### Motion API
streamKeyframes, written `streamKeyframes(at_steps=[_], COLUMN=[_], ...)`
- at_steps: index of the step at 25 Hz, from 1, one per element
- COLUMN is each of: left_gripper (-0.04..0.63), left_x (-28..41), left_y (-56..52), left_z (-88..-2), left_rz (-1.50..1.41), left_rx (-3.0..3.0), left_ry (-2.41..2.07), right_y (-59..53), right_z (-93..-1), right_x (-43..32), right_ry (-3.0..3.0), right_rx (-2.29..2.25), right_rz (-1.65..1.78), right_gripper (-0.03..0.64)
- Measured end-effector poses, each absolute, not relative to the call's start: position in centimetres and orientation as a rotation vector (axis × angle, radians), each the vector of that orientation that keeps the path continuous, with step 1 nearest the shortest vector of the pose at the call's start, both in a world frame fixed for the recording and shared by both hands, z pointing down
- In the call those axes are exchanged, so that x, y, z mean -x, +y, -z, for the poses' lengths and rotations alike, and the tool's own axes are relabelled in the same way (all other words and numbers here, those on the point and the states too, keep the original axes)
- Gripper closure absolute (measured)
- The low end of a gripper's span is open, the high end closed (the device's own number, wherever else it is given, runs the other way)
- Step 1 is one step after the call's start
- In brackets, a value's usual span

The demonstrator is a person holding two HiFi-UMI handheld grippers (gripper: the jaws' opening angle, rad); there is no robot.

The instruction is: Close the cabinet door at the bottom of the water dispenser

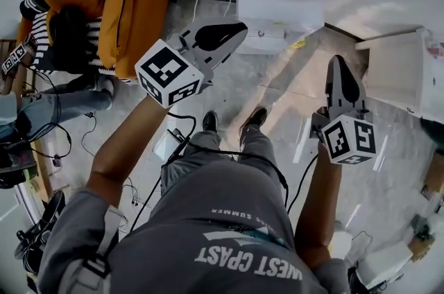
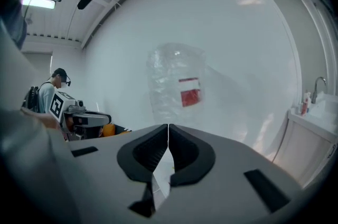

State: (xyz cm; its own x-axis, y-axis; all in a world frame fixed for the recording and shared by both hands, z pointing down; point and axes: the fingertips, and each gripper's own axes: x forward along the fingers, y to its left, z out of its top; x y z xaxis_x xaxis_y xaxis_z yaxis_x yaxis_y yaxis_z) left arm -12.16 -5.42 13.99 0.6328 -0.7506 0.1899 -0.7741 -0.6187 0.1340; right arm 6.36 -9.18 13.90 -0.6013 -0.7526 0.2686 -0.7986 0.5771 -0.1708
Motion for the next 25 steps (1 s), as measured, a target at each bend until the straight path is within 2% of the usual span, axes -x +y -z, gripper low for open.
streamKeyframes(at_steps=[8,19,25], left_gripper=[0.569,0.569,0.569], left_x=[16.8,17.0,17.9], left_y=[-2.2,3.1,5.1], left_z=[-7.2,-0.5,0.0], left_rz=[-0.146,-0.116,-0.110], left_rx=[-2.660,-2.794,-2.827], left_ry=[-1.457,-1.474,-1.482], right_y=[-5.9,-0.5,0.9], right_z=[-6.0,1.0,1.4], right_x=[-2.5,-1.2,-0.8], right_ry=[-2.789,-2.856,-2.839], right_rx=[-1.213,-1.179,-1.196], right_rz=[-0.203,-0.133,-0.084], right_gripper=[0.589,0.591,0.591])
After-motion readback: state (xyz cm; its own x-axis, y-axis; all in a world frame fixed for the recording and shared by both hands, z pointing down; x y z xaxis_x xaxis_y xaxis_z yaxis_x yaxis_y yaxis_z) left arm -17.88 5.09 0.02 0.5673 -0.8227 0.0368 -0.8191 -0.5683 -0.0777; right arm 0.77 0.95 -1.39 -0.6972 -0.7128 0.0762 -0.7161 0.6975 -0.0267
